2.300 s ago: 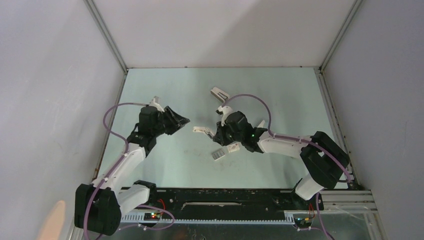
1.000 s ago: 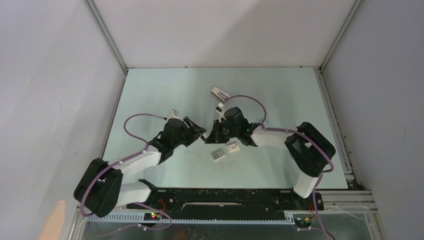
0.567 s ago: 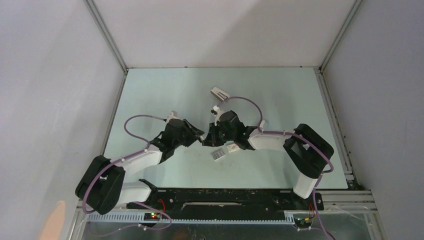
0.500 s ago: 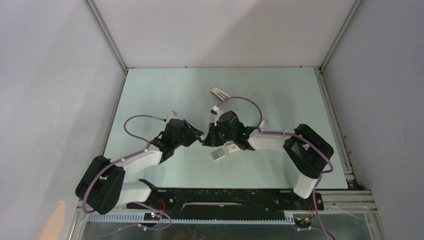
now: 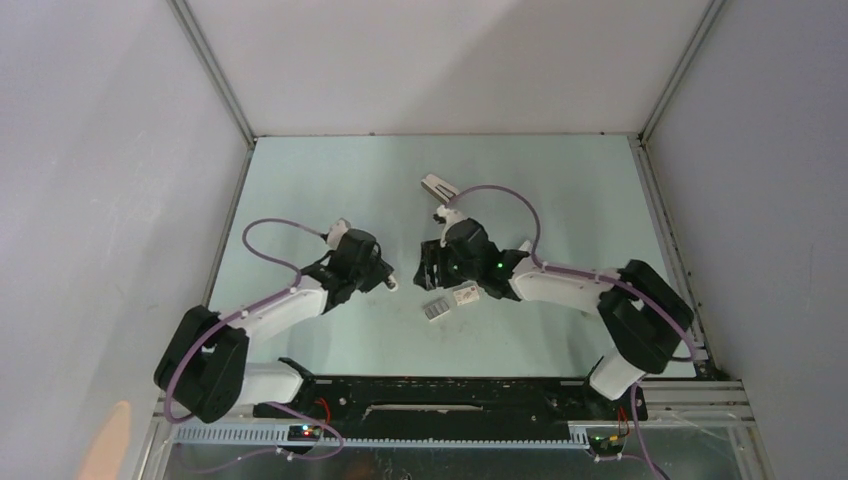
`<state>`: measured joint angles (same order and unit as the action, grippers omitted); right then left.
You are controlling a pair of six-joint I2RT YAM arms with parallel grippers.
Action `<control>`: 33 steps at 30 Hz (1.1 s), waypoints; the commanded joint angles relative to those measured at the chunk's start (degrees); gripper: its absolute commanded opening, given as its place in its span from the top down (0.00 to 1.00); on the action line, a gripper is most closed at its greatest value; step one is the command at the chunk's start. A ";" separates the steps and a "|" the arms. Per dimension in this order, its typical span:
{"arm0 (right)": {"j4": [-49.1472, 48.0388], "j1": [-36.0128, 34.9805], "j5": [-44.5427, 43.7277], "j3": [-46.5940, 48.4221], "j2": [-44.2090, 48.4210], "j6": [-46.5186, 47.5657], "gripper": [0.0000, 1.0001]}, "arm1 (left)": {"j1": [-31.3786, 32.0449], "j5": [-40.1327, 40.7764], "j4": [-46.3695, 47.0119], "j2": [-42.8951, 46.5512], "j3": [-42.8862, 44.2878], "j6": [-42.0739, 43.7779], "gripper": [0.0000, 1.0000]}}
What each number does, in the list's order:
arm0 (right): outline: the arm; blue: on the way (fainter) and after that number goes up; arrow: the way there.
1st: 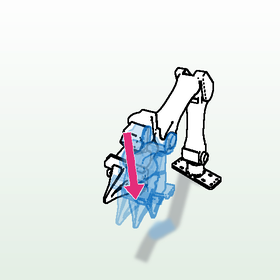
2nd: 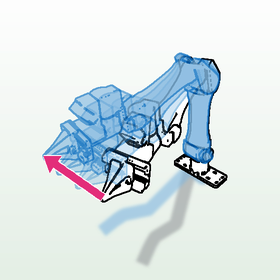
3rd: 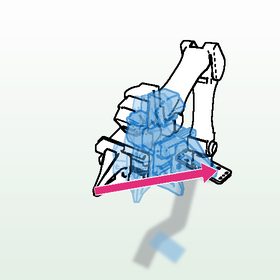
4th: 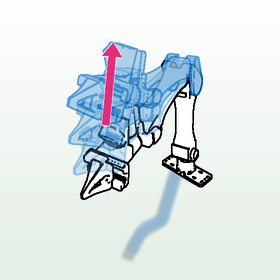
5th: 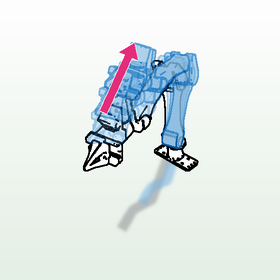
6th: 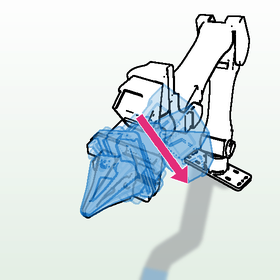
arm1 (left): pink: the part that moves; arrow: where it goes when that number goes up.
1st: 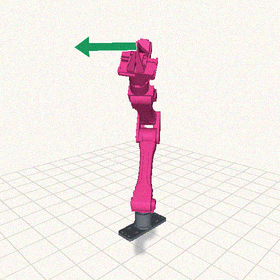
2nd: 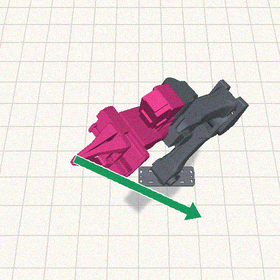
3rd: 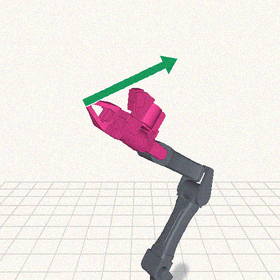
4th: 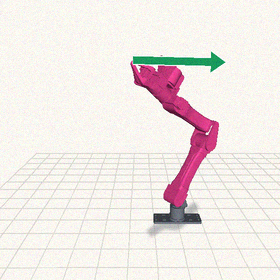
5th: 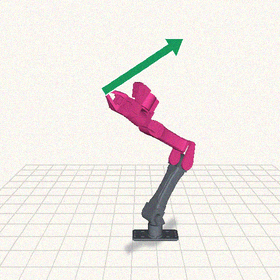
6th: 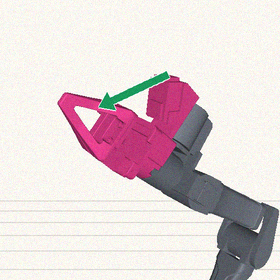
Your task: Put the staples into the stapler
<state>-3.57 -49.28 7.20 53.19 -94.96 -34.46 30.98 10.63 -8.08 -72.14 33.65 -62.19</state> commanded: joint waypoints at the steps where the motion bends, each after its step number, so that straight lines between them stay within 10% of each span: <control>1: 8.06 2.88 -13.06 -1.02 8.42 3.61 0.35 | -0.09 6.67 -8.03 -4.82 5.88 4.25 0.78; 16: 13.05 12.11 -23.73 -6.52 17.51 6.02 0.24 | -0.15 3.34 -11.06 -23.32 16.53 5.68 0.66; 33: 18.34 18.75 -22.83 -6.52 16.41 3.59 0.24 | -0.11 1.12 -9.13 -12.06 9.42 7.29 0.27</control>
<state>12.49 -33.12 -15.03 46.54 -79.48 -29.41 30.96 12.47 -15.66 -88.66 45.50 -56.42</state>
